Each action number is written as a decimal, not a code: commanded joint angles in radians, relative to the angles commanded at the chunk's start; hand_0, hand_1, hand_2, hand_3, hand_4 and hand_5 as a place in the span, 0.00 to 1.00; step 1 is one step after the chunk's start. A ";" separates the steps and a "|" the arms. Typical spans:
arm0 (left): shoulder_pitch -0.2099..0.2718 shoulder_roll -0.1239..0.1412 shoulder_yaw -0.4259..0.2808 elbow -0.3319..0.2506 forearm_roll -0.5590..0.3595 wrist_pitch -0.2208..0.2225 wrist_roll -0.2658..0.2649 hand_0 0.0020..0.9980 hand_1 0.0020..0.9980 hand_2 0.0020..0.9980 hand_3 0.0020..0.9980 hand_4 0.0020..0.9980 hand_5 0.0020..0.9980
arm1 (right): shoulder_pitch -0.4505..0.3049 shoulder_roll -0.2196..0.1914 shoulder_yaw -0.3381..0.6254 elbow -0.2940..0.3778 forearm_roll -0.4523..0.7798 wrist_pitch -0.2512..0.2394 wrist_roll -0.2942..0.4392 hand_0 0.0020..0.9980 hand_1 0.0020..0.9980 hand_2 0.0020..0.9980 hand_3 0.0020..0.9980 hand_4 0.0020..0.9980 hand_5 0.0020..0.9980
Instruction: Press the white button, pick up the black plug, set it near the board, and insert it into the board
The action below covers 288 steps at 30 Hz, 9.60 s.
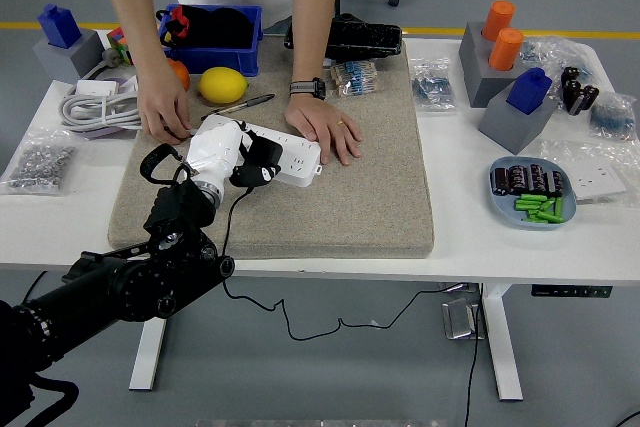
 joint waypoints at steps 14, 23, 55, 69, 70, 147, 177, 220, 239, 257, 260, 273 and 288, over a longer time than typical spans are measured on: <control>0.002 0.000 -0.002 0.005 -0.024 0.005 -0.024 0.65 0.64 0.55 0.68 1.00 0.53 | 0.000 0.000 0.000 -0.001 0.000 0.000 0.001 0.88 0.76 0.75 0.71 0.88 0.50; 0.002 -0.002 -0.002 0.004 -0.040 0.001 -0.043 0.77 0.75 0.66 0.74 1.00 0.62 | 0.000 0.001 0.001 -0.002 0.001 0.001 0.003 0.88 0.76 0.75 0.71 0.88 0.50; 0.042 0.032 -0.087 -0.104 -0.023 0.027 -0.132 0.92 0.94 0.91 0.91 1.00 0.72 | -0.002 0.002 -0.004 -0.003 0.005 0.003 0.005 0.88 0.75 0.75 0.70 0.88 0.50; 0.168 0.213 -0.201 -0.461 0.015 0.002 -0.170 0.81 0.76 0.70 0.73 0.70 0.00 | -0.003 0.001 0.007 -0.002 0.002 0.000 0.010 0.87 0.75 0.75 0.70 0.88 0.50; 0.174 0.221 -0.199 -0.475 0.010 -0.004 -0.171 0.81 0.76 0.70 0.73 0.70 0.00 | -0.004 0.001 0.007 -0.002 0.002 0.000 0.010 0.87 0.75 0.75 0.70 0.88 0.50; 0.106 0.169 -0.037 -0.264 -0.035 -0.134 -0.259 0.91 0.88 0.81 0.80 0.63 0.00 | -0.001 0.007 0.016 -0.005 0.012 -0.001 0.029 0.87 0.74 0.73 0.69 0.87 0.48; 0.091 0.153 -0.043 -0.243 -0.048 -0.096 -0.312 0.93 0.91 0.86 0.85 0.78 0.12 | -0.002 0.011 0.018 -0.007 0.010 0.001 0.029 0.86 0.74 0.73 0.68 0.87 0.48; -0.030 0.244 0.000 -0.089 0.032 -0.278 -0.117 0.32 0.11 0.15 0.78 0.00 0.00 | 0.000 0.008 0.020 -0.008 0.012 0.002 0.028 0.86 0.73 0.72 0.69 0.86 0.47; -0.147 0.180 0.158 0.063 -0.071 -0.292 -0.125 0.30 0.10 0.14 0.78 0.00 0.00 | 0.007 0.006 0.020 -0.008 0.013 0.003 0.028 0.86 0.73 0.72 0.69 0.86 0.47; -0.195 0.150 0.300 0.161 -0.134 -0.285 -0.125 0.29 0.10 0.12 0.78 0.00 0.00 | 0.008 0.005 0.016 -0.009 0.015 0.003 0.029 0.85 0.73 0.72 0.69 0.86 0.47; -0.197 0.147 0.314 0.165 -0.140 -0.287 -0.124 0.29 0.10 0.12 0.78 0.00 0.00 | 0.008 0.006 0.016 -0.009 0.015 0.003 0.029 0.85 0.73 0.72 0.69 0.86 0.47; -0.191 0.141 0.332 0.160 -0.143 -0.281 -0.135 0.27 0.10 0.12 0.78 0.00 0.00 | 0.008 0.007 0.014 -0.010 0.016 0.003 0.030 0.85 0.73 0.72 0.69 0.86 0.47; -0.160 0.208 0.107 0.013 -0.019 -0.256 -0.148 0.27 0.10 0.12 0.77 0.00 0.00 | 0.004 0.010 0.013 -0.010 0.014 0.005 0.030 0.86 0.73 0.72 0.69 0.86 0.47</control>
